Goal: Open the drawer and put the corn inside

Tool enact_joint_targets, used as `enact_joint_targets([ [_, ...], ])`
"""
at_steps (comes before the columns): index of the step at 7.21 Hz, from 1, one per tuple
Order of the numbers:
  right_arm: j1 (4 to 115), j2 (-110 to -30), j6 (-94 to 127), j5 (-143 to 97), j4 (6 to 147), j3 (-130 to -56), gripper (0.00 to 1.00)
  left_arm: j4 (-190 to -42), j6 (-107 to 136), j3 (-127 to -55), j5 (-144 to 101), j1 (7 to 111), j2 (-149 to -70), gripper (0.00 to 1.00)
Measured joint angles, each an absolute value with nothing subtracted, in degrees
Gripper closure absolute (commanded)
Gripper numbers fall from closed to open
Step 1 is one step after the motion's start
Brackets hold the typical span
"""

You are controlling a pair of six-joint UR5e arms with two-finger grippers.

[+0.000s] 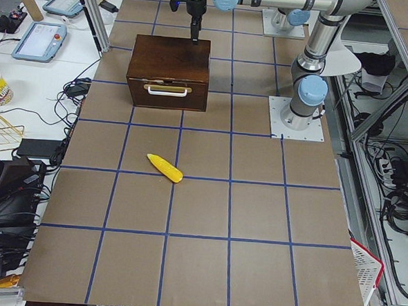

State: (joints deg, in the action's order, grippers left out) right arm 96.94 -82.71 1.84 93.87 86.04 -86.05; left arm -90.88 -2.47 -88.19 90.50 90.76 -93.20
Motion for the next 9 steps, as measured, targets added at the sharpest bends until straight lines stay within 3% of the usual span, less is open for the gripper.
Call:
enact_joint_targets([
  [9, 96.9, -82.7, 1.8, 93.9, 86.0, -86.0, 0.00, -91.0, -2.6, -88.2, 90.2, 89.7, -92.9, 0.00],
])
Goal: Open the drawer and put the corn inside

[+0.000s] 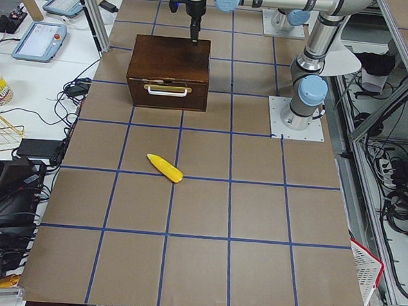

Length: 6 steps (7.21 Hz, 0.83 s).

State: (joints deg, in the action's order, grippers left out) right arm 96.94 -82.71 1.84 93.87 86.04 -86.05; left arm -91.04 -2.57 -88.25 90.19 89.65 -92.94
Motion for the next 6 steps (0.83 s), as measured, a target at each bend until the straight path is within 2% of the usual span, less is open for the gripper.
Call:
enact_joint_targets([
  [6, 96.9, -82.7, 1.8, 93.9, 86.0, -86.0, 0.00, -88.5, -2.7, -88.0, 90.4, 89.0, -93.7, 0.00],
])
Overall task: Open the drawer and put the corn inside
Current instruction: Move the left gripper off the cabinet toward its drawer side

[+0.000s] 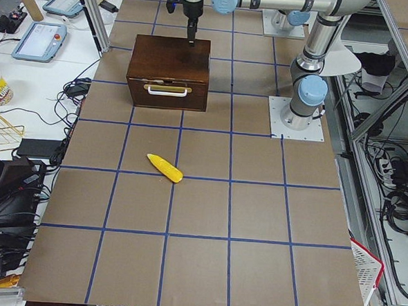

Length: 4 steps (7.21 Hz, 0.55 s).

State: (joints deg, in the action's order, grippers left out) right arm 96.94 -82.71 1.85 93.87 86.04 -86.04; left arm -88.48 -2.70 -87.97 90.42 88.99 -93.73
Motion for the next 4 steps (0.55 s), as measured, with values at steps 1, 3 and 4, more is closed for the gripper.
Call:
enact_joint_targets([
  [1, 96.9, -82.7, 1.8, 93.9, 86.0, -86.0, 0.00, -88.6, -3.1, -87.7, 90.4, 87.8, -93.5, 0.00],
  [3, 96.9, -82.7, 1.8, 93.9, 86.0, -86.0, 0.00, -88.7, -4.7, -87.4, 90.2, 83.0, -93.0, 0.00],
  [4, 96.9, -82.7, 1.8, 93.9, 86.0, -86.0, 0.00, -88.6, -5.6, -87.3, 90.0, 80.3, -93.0, 0.00],
])
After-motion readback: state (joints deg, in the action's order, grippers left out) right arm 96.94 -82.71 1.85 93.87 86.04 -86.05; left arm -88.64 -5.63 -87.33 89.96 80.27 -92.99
